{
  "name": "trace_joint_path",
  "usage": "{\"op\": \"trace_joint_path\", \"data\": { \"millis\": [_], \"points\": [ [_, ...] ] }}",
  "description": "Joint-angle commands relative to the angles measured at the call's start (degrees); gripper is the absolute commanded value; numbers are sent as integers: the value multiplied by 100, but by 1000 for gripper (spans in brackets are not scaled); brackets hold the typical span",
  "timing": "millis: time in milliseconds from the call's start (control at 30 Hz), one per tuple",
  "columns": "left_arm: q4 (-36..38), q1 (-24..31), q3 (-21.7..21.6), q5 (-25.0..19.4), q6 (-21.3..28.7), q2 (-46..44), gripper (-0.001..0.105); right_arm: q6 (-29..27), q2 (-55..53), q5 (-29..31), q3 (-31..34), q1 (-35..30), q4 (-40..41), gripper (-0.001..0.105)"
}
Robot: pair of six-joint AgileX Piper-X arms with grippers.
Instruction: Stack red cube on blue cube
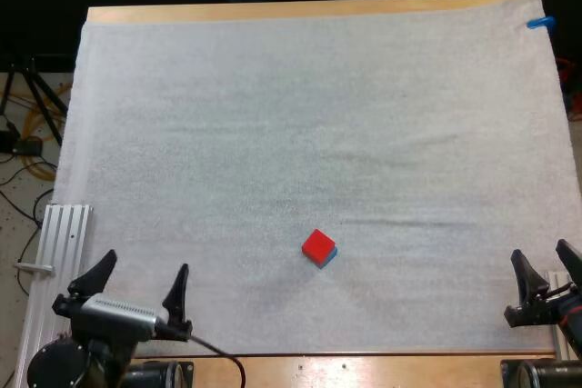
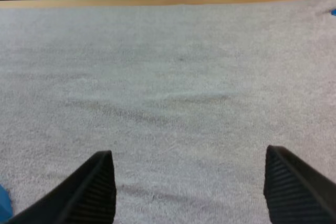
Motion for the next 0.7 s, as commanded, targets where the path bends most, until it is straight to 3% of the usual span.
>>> {"op": "trace_joint_path", "data": {
  "millis": [0, 400, 667],
  "points": [
    [-104, -9, 25, -256, -98, -794, 87, -10, -249, -76, -7, -11, -88, 59],
    [-313, -9, 691, -390, -136, -783, 87, 48, -249, -86, 221, -11, -181, 59],
    [-306, -9, 692, -390, -133, -780, 87, 395, -249, -86, 50, -11, 146, 59]
  ]
}}
